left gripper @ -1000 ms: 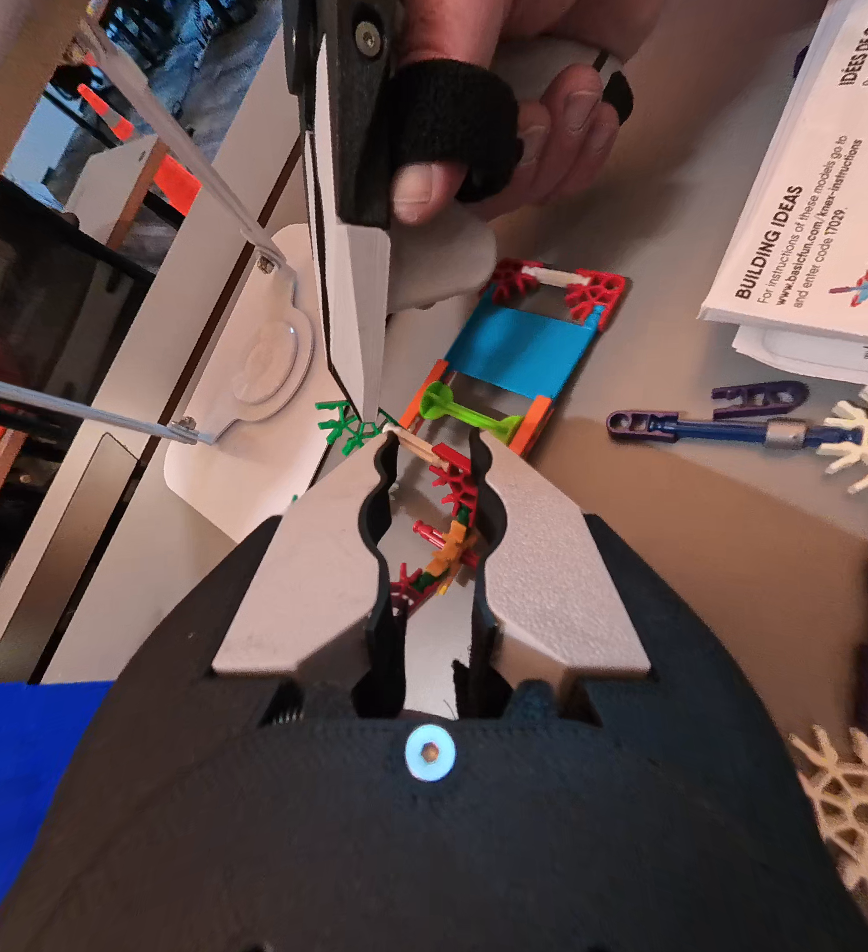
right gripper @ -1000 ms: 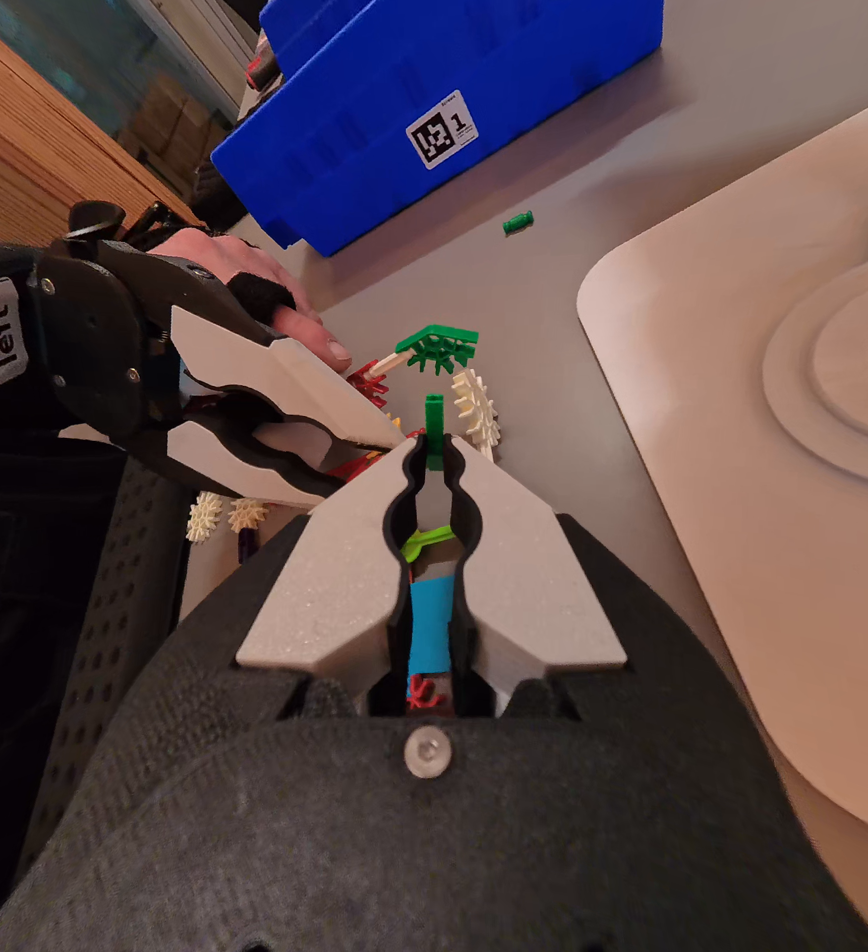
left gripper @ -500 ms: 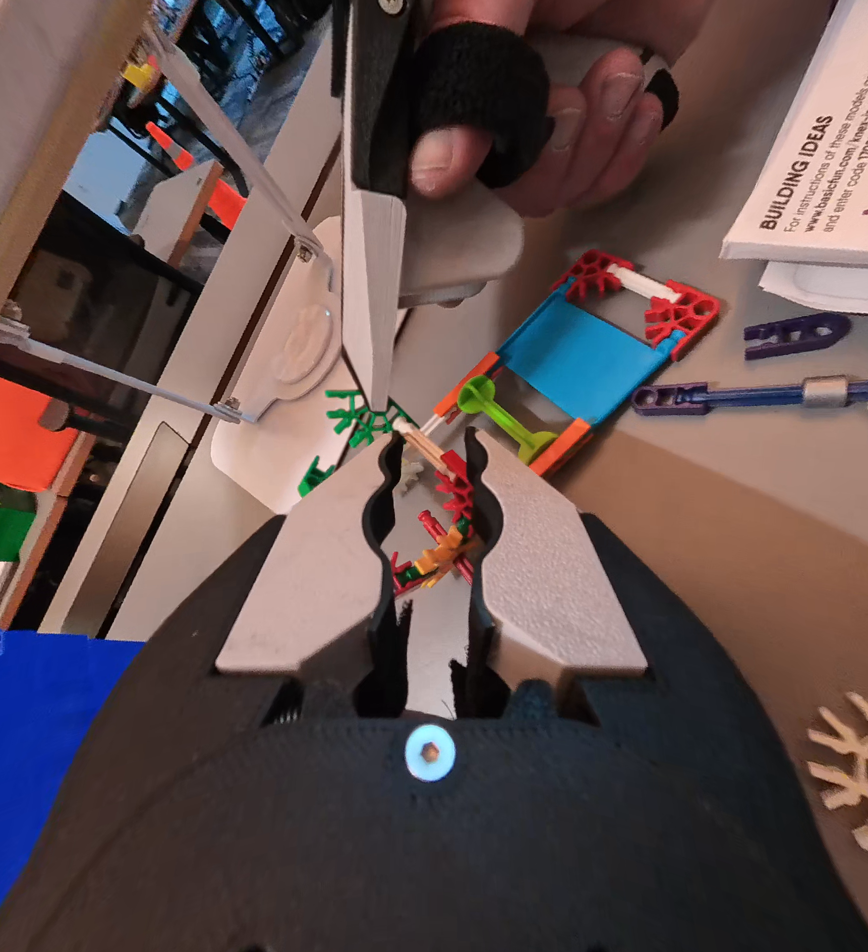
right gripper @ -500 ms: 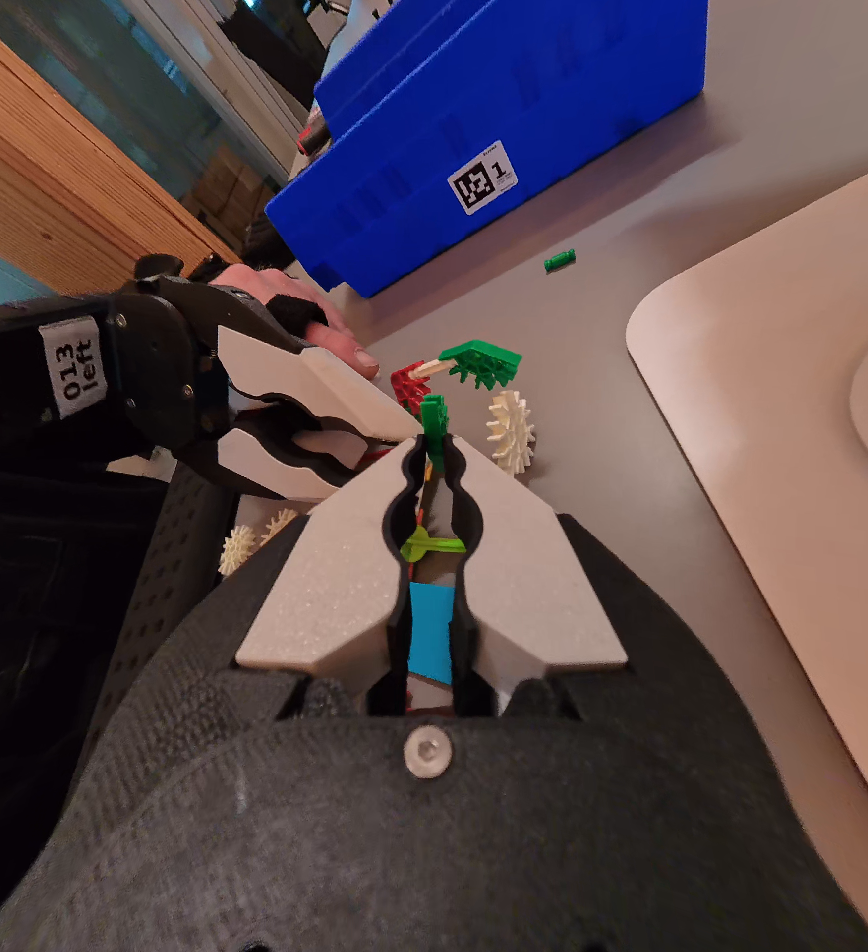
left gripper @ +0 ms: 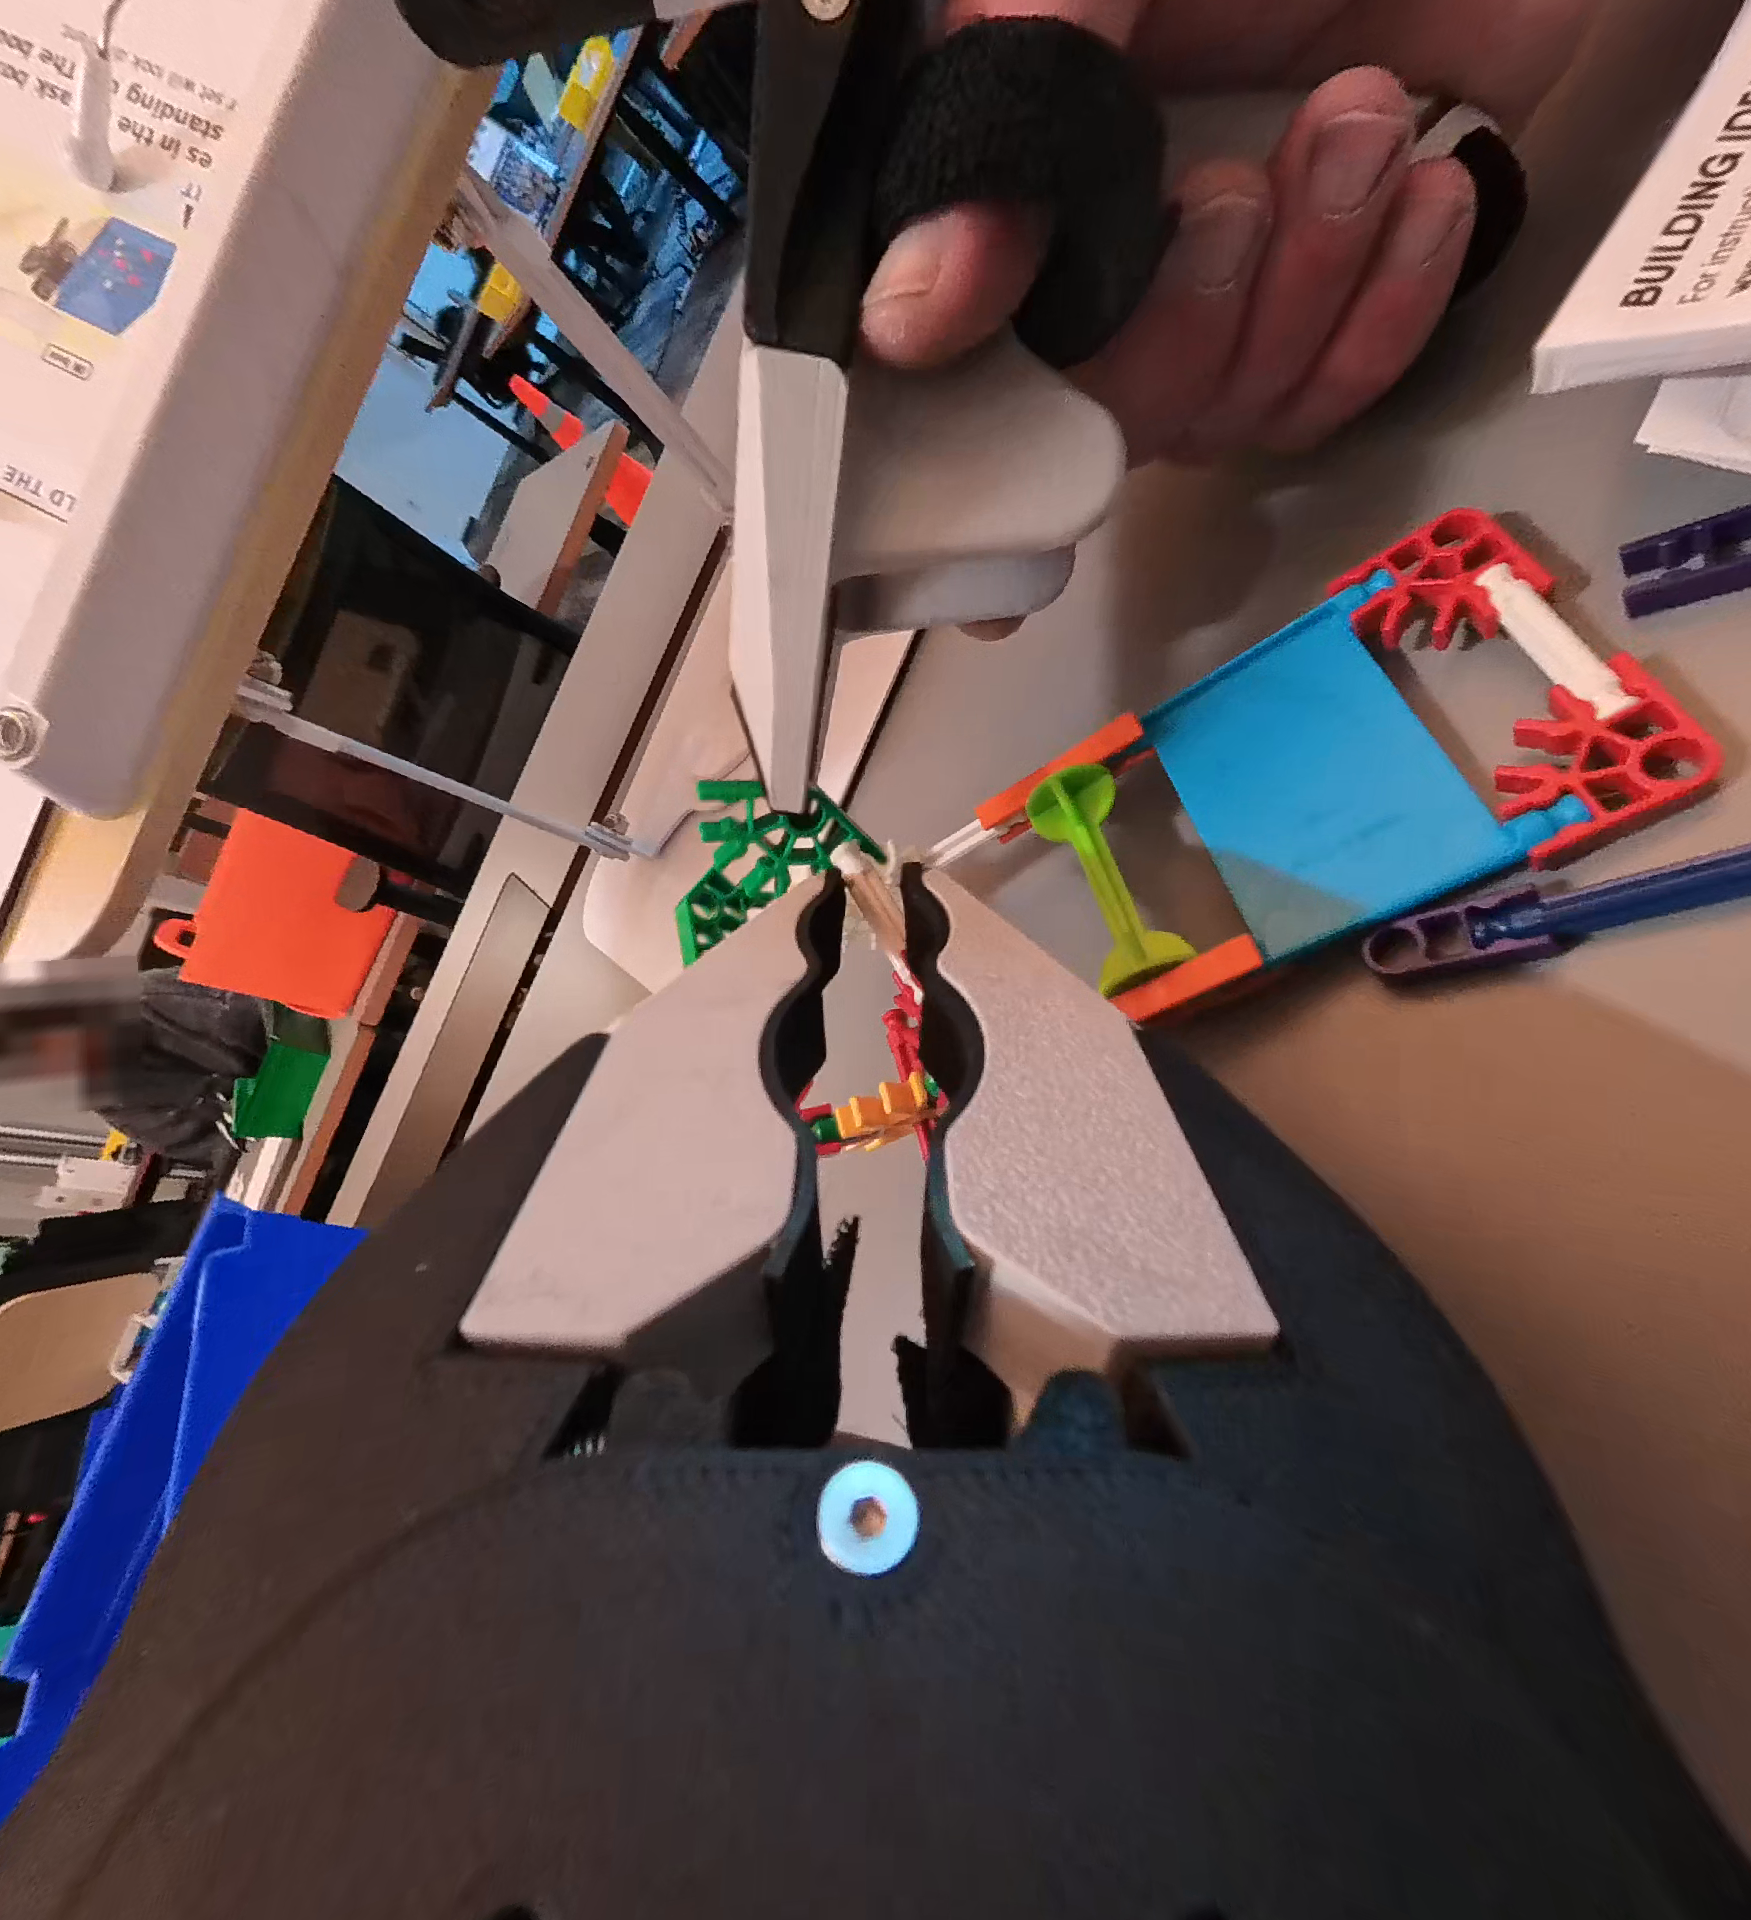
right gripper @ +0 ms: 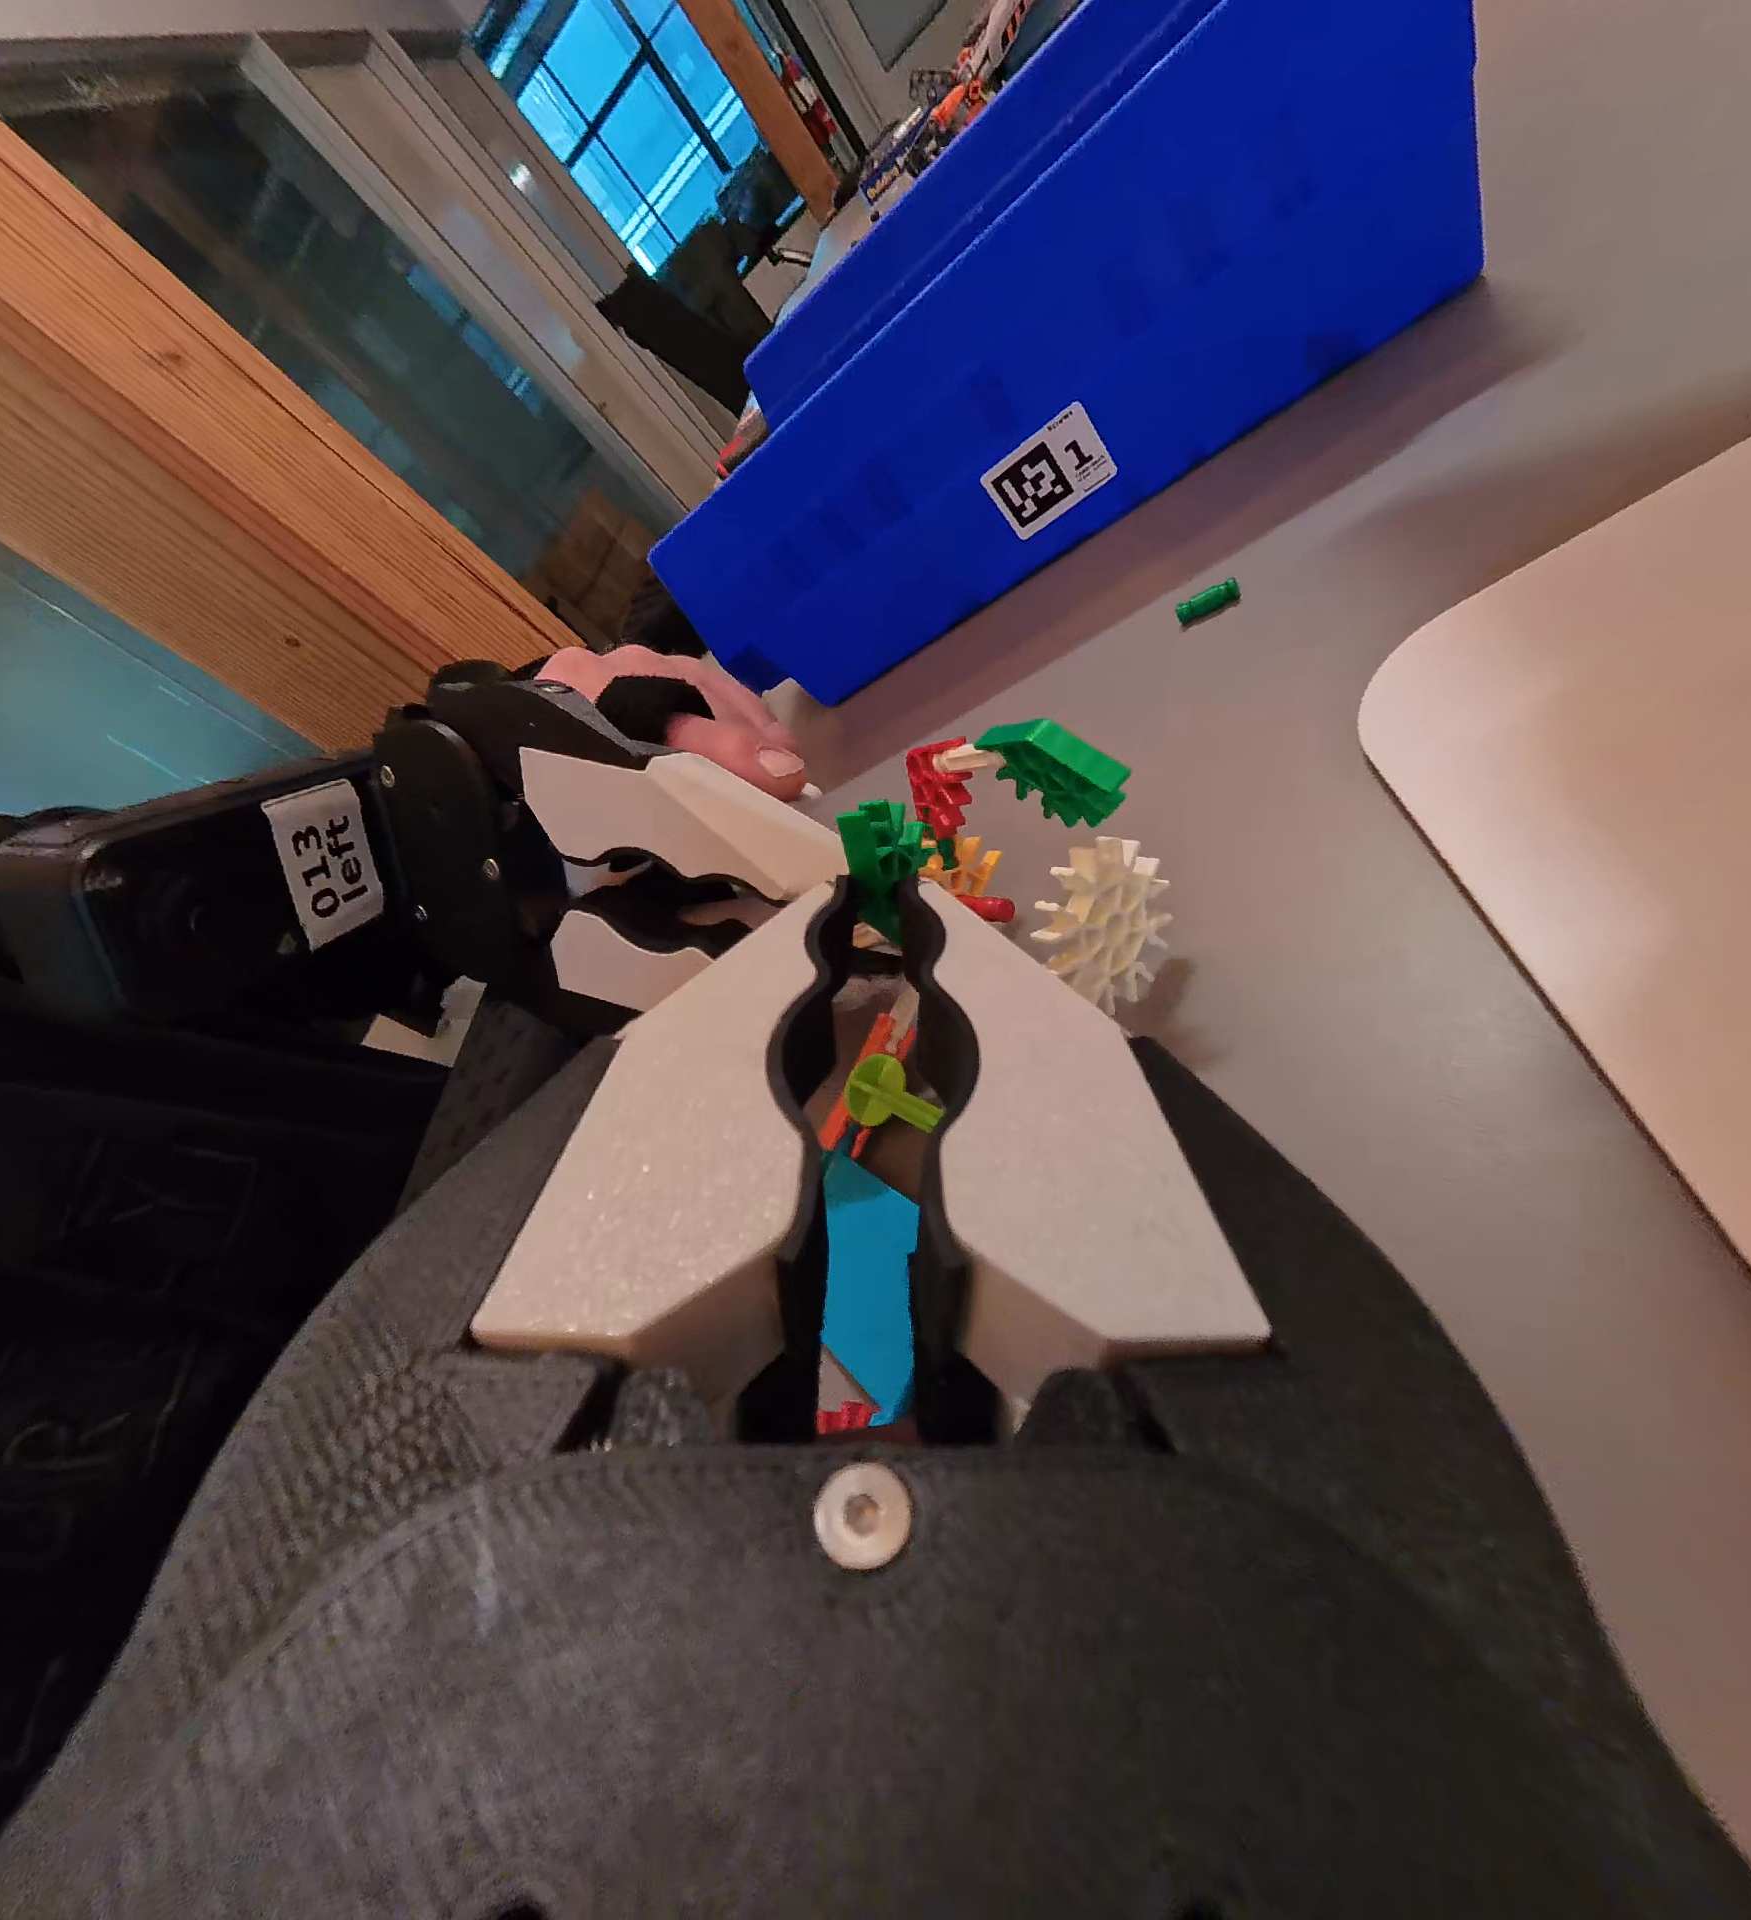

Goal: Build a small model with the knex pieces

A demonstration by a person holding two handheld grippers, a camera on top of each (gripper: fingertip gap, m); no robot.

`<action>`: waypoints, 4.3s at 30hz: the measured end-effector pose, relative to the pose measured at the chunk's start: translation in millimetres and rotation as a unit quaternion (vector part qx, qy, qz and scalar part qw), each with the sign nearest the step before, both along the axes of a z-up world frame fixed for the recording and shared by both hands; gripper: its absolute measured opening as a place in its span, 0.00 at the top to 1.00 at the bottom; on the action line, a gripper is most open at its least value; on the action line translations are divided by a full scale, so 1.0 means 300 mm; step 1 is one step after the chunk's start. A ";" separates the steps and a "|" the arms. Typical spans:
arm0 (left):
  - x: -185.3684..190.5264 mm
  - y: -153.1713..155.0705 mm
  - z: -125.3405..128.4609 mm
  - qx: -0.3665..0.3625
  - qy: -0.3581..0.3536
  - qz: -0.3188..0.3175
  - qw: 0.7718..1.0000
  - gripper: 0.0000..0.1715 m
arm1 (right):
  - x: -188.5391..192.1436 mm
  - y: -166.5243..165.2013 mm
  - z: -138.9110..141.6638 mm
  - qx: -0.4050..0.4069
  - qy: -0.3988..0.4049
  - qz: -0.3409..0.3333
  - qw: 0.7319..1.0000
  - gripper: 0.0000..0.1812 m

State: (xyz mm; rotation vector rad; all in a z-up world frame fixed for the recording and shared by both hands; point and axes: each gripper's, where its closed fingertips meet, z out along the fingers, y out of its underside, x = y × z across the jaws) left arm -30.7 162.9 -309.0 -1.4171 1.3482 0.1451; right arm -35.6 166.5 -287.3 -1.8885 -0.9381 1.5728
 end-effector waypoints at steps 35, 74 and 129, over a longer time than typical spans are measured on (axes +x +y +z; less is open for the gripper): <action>0.011 -0.009 -0.064 -0.378 -0.203 0.008 0.903 0.96 | -0.026 0.004 0.001 -0.004 0.020 -0.038 0.999 0.98; -0.006 0.002 -0.040 -0.501 -0.320 0.019 0.804 0.95 | -0.015 0.031 -0.060 0.027 -0.055 -0.073 0.995 0.98; 0.022 -0.022 -0.020 -0.412 -0.264 -0.042 0.871 0.98 | -0.018 -0.021 -0.046 0.116 -0.058 -0.011 0.992 0.96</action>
